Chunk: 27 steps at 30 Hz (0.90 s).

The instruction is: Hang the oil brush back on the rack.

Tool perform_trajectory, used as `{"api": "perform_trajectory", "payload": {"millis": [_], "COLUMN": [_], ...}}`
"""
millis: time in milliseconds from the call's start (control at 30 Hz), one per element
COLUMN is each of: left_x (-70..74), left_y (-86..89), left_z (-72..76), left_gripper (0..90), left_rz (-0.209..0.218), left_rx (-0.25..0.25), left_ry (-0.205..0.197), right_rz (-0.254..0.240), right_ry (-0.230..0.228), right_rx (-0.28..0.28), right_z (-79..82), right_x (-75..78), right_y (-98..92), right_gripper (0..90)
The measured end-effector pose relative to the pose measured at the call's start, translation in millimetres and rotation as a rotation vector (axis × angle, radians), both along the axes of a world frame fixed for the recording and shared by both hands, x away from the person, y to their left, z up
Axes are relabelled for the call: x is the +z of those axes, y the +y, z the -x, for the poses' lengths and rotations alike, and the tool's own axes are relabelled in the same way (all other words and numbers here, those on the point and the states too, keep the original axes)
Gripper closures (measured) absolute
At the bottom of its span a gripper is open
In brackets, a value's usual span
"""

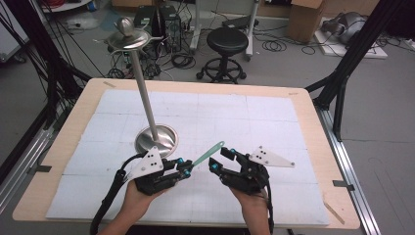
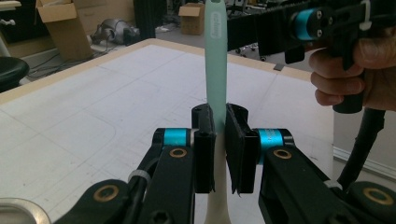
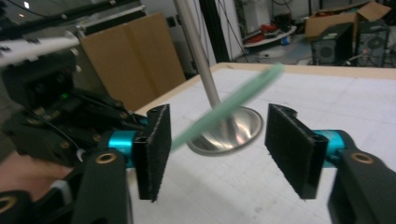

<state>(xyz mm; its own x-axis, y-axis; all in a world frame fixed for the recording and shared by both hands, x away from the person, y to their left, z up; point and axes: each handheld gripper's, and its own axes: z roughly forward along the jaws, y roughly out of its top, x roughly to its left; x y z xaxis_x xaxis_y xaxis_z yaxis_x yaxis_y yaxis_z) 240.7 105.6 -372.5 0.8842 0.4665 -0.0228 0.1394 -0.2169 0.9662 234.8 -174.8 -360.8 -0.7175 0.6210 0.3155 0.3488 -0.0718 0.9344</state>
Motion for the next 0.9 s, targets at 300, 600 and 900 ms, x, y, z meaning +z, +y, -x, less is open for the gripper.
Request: {"api": "perform_trajectory", "payload": {"millis": [300, 600, 900], "left_x": [1.0, 1.4, 2.0], "left_y": [0.8, -0.4, 9.2], "left_z": [3.7, 7.5, -1.6], "left_gripper": [81.6, 81.6, 71.2], "left_rz": [0.009, 0.009, 0.057], "left_rx": [0.007, 0.003, -0.085], "left_ry": [-0.021, -0.049, 0.0], "right_rz": [-0.021, -0.078, -0.106], "right_ry": [0.03, 0.048, 0.013], "right_rx": [0.013, 0.052, 0.156], "right_z": [-7.5, -10.8, -7.7], "right_x": [9.1, 15.0, 28.8], "right_y": [9.0, 14.5, 20.2], "right_gripper": [60.7, 75.6, 82.8]}}
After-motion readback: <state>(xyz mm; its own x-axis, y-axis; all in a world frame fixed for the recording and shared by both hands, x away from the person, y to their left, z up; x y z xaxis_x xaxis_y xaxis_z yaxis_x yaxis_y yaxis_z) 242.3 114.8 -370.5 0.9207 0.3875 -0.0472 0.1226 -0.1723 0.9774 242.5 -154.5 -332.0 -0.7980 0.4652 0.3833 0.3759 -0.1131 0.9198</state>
